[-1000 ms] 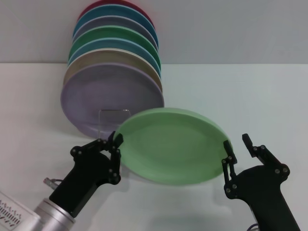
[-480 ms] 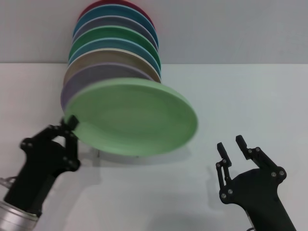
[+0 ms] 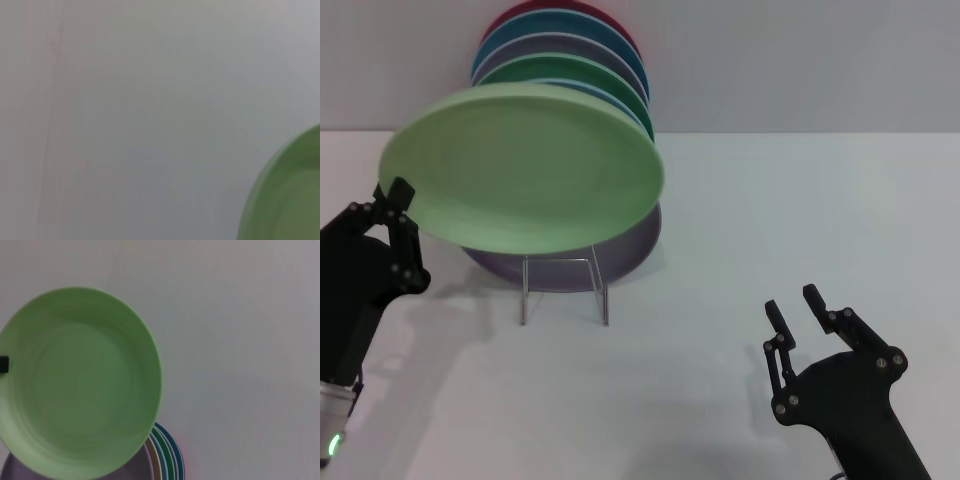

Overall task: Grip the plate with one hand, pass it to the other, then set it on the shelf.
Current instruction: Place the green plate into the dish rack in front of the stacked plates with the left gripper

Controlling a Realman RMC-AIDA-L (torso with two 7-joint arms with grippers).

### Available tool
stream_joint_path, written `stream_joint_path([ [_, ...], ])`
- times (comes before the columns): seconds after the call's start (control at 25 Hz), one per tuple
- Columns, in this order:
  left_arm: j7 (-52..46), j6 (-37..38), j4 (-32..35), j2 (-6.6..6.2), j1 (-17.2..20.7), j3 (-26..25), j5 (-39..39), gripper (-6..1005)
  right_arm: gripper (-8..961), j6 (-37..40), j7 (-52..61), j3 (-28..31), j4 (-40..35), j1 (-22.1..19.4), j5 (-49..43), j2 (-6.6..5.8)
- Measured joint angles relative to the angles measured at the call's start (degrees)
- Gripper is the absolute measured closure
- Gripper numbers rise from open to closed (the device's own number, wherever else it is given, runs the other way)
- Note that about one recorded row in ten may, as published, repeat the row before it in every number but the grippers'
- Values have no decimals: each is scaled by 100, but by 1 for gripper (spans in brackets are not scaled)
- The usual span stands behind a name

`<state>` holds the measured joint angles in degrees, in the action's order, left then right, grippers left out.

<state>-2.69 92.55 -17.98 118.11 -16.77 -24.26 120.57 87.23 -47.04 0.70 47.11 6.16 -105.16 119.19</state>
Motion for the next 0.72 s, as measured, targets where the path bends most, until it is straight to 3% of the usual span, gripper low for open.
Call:
stream_joint_path([
  [0.28,-13,-95,466,26,-239,-39,5,929,658,-5,10,34,-21,-7,11,-2],
  [0.72,6,-446,736,39,-297,188,22,921,658,19,11,70,-60,-19,23,-10],
])
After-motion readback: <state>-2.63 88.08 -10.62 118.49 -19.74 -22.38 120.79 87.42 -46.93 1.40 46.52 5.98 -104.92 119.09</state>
